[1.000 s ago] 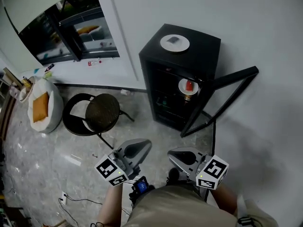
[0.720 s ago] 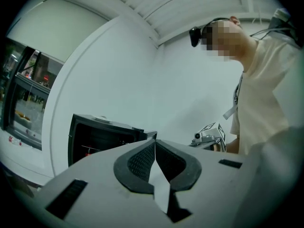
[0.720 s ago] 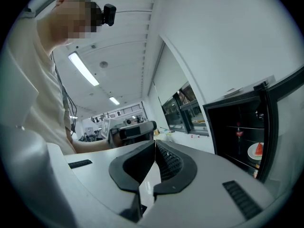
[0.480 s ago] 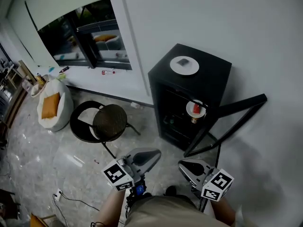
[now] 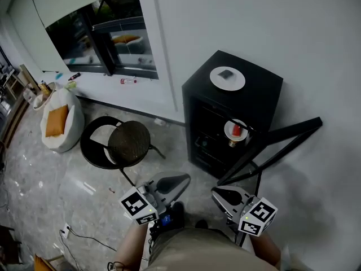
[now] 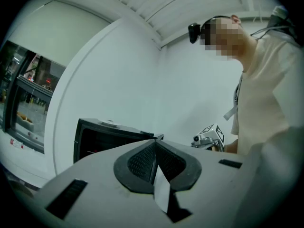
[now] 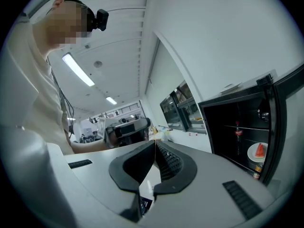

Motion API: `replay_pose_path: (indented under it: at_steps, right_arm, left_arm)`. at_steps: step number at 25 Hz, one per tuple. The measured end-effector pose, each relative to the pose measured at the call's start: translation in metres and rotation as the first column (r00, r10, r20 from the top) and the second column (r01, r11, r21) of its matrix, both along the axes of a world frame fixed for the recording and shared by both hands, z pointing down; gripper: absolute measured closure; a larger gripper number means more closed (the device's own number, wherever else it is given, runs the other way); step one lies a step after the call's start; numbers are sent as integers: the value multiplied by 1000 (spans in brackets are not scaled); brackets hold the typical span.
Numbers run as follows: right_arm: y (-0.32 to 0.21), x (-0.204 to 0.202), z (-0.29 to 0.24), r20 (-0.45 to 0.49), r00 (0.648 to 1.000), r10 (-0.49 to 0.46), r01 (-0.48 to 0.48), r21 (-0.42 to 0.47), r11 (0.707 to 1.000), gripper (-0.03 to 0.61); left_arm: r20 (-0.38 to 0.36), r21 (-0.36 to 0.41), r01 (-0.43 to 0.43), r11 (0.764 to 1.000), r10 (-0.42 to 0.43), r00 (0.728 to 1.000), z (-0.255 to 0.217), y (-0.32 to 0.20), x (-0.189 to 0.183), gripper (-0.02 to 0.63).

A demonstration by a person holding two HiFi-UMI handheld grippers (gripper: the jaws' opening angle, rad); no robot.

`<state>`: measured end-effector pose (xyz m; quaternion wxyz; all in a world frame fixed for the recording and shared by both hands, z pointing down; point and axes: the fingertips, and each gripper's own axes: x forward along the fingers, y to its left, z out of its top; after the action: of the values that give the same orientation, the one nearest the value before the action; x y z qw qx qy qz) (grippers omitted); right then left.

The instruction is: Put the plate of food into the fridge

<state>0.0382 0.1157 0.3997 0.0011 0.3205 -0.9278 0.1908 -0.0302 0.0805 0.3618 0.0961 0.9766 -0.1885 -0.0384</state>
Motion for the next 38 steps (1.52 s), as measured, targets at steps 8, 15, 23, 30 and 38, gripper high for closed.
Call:
replay_pose_path:
  at_steps: [8,15,23,30,38]
  right_arm:
    - [-27,-33,4,7,999,46,-46,-60,997,558]
    - [-45,-62,-6,-28,994,107,-108,-53,993,558]
    - [-61,-77,-2,-61,978,198,-202,-66,977,557]
    - [-69,-81,7,-81,967,242,-250,-97,963,558]
    - [-92,-57,8,-64,967,245,-251,-113,961,557]
  left_arm:
    - [-62,1,-44,999,44,997,-2,-37,-27,603]
    - [-113,-14,-107,994,105,988,-3,-62,-48,603]
    - [-163,-17,-208,978,202,966,-2,-83,-61,603]
    - [-201,-52,-291,955,275,940,4,-92,-58,603]
    - [-191,-78,-325,943,306,933,9,-111,-21,603]
